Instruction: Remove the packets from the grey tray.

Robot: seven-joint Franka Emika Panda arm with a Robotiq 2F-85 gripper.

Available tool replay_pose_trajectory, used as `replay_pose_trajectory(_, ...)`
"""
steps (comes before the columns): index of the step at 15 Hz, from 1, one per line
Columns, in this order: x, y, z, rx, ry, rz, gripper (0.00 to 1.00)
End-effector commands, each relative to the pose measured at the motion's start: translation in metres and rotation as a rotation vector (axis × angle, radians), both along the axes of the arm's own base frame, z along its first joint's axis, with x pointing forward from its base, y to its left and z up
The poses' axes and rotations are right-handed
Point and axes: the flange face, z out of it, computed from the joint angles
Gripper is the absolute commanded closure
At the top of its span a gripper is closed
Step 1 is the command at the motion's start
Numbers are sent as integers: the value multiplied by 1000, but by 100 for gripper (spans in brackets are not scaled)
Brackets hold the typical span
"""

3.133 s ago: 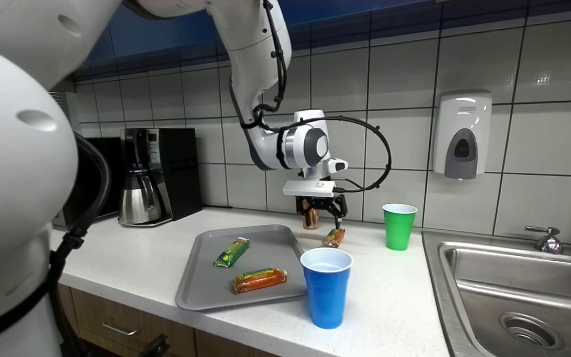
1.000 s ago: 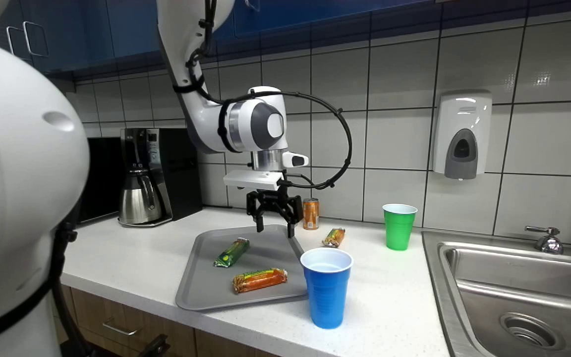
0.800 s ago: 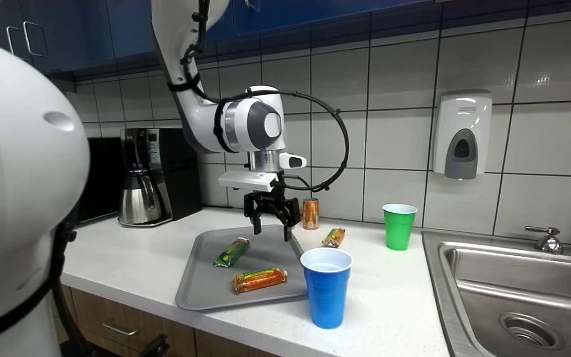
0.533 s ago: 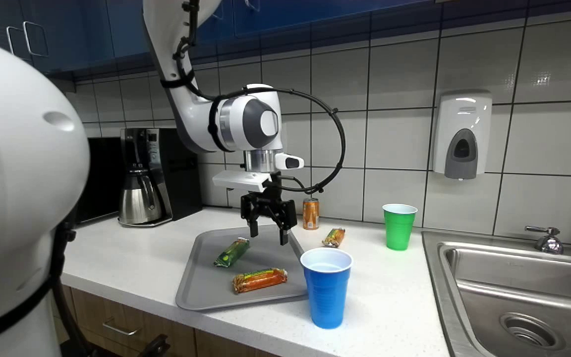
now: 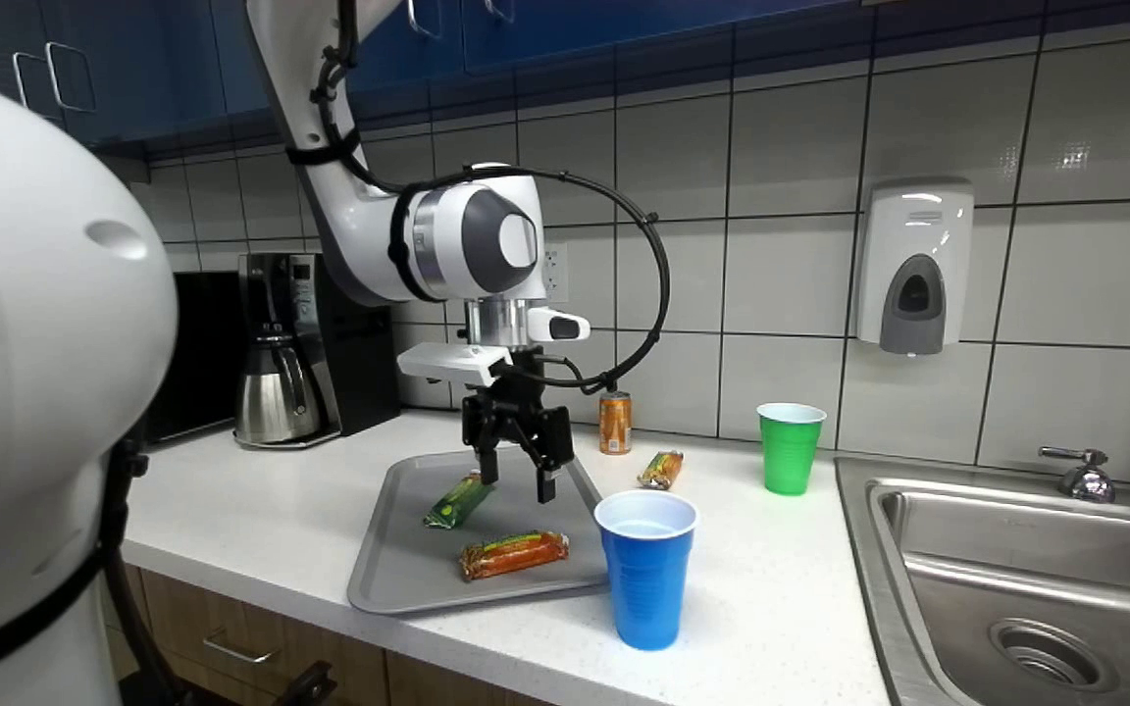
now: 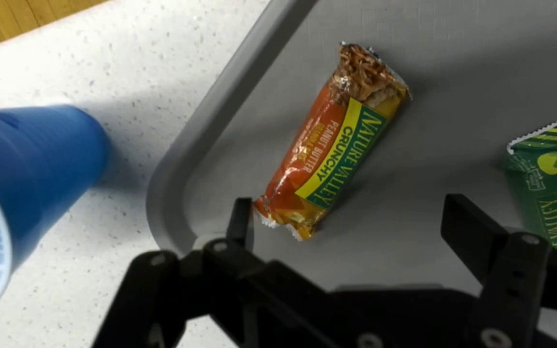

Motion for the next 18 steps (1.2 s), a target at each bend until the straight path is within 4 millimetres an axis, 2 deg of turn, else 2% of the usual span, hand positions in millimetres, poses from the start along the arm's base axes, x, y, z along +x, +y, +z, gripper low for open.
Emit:
replay_pose_trajectory(1, -15, 1, 4, -27, 7, -48, 0)
replay_pose_trajectory(9, -23, 4, -12, -56, 25, -130, 0)
replay_pose_trajectory(18, -20, 8, -28, -59, 47, -161, 0)
